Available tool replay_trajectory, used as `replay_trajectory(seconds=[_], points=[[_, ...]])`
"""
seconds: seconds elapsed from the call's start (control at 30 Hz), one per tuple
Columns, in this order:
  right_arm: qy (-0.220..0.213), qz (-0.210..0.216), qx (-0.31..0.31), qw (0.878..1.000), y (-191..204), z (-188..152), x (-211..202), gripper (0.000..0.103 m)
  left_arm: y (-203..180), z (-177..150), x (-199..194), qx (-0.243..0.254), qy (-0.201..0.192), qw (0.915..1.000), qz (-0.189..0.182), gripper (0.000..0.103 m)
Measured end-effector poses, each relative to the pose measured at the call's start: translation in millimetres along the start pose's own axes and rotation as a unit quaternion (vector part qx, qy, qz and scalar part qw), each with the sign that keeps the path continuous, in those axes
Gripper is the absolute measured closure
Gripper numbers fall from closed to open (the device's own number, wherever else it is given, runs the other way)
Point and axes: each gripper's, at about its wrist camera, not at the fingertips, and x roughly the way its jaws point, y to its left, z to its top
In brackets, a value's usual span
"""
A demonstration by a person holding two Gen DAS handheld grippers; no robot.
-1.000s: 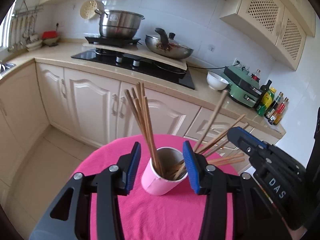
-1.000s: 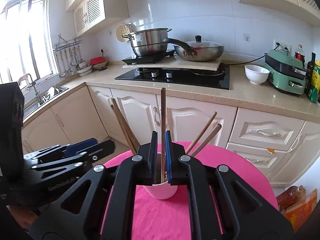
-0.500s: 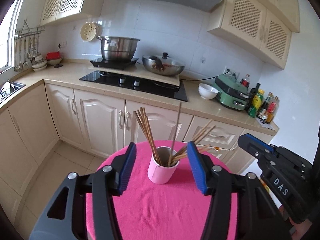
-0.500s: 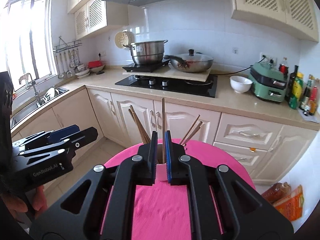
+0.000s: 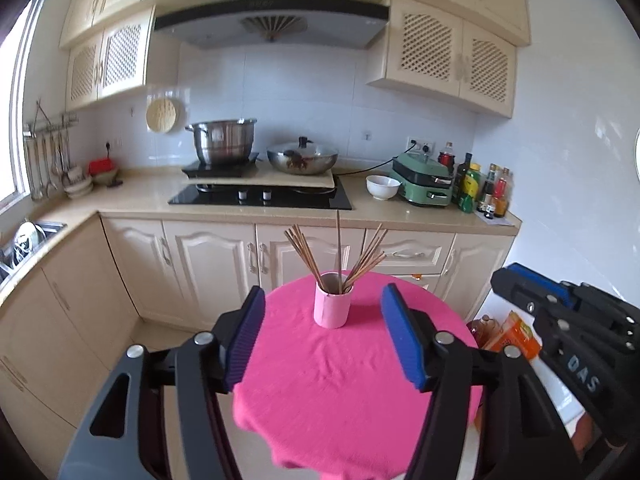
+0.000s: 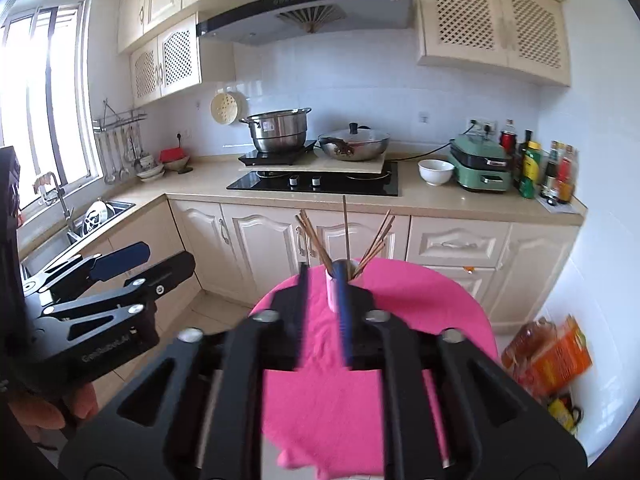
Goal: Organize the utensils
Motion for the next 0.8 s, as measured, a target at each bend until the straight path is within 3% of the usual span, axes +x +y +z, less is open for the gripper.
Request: replay_trajectory(seconds=[0.03, 0.07, 0.3, 0.63, 0.8], points=[[-0.001, -0.002, -0.001, 1.0, 4, -1, -10, 0.059, 0, 0, -10, 0.0, -0.001, 1.0, 0.0, 0.042], [-0.004, -0.003, -0.002, 1.0, 8, -2, -21, 0.056, 1, 1, -21, 0.0, -0.001, 1.0, -0.003, 0.041], [-0.019, -0.018, -0.002, 1.0, 28, 7, -85, 0.046, 4, 13, -91, -0.017, -0.027, 0.9995, -0.009, 0.037], [-0.038, -0.026, -0.009, 0.999, 38, 17, -133, 0.033, -9, 26, -144, -0.01, -0.056, 0.9984, -0.004, 0.029], [-0.054, -0.029, -0.006, 0.998, 43, 20, -152, 0.032, -10, 33, -166, -0.013, -0.073, 0.9973, -0.004, 0.026]])
